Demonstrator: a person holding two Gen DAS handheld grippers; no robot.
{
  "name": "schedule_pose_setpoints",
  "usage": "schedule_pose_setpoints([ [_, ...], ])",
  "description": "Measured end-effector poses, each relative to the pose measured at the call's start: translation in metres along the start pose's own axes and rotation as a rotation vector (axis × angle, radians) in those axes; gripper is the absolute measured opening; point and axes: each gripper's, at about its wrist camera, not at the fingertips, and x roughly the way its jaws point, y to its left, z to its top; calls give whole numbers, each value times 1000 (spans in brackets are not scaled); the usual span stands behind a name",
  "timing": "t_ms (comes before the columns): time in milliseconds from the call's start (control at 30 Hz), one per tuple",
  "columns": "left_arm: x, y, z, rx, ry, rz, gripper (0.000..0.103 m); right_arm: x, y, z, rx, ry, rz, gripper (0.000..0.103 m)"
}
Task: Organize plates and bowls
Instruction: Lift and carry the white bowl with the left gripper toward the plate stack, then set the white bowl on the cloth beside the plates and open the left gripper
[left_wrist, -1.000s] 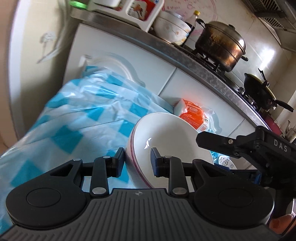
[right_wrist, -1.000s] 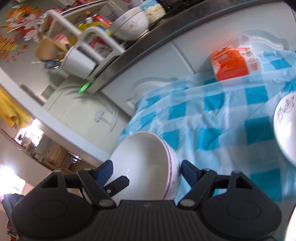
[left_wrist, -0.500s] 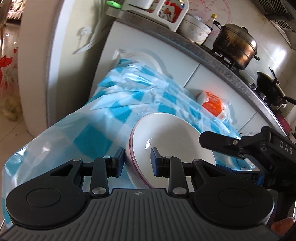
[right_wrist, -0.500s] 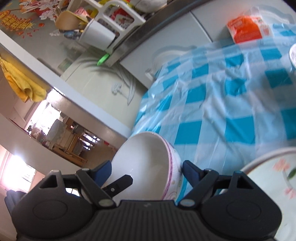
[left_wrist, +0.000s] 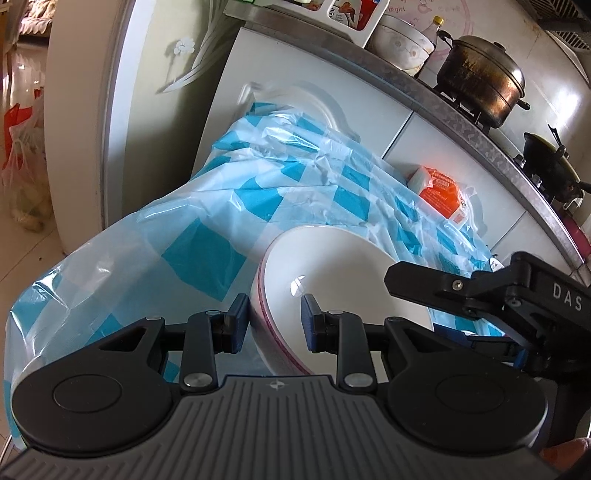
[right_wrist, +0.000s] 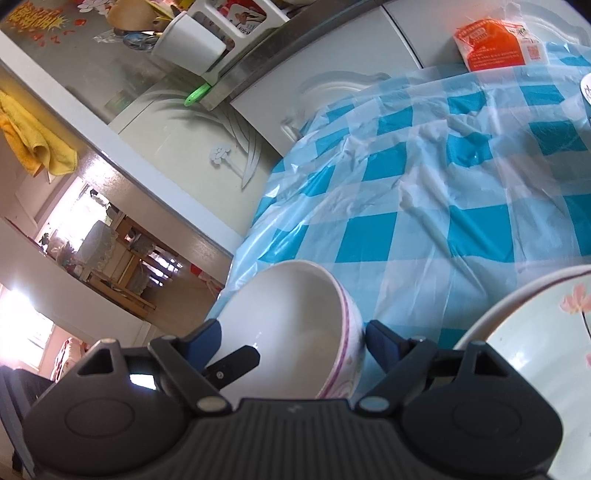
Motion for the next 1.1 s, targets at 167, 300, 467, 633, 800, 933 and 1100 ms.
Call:
schedule_pose_setpoints([
  [167,-4,-2,-2,27,-27,19,32,-7,-3,-3,-3,-36,23,93],
  [300,-10,-3,1,41,-52,43,44,-27,-3,-3,-29,-112,1,99],
  [467,-21,-13,1,101,-98,88,59,-54,-6,-13,-86,-214,-66,102],
  [633,-28,-27,-3,163,-118,112,64,-75,-13,-28,-123,-278,-151,102],
  [800,-36,-42,-9,212,-140,109,73,-95,-22,-41,-125,-329,-207,102],
  [933,-42,-53,-13,243,-160,122,89,-110,-29,-53,-118,-364,-245,102],
  [1100,-48,-67,-18,286,-187,172,99,-130,-38,-65,-87,-402,-263,102],
])
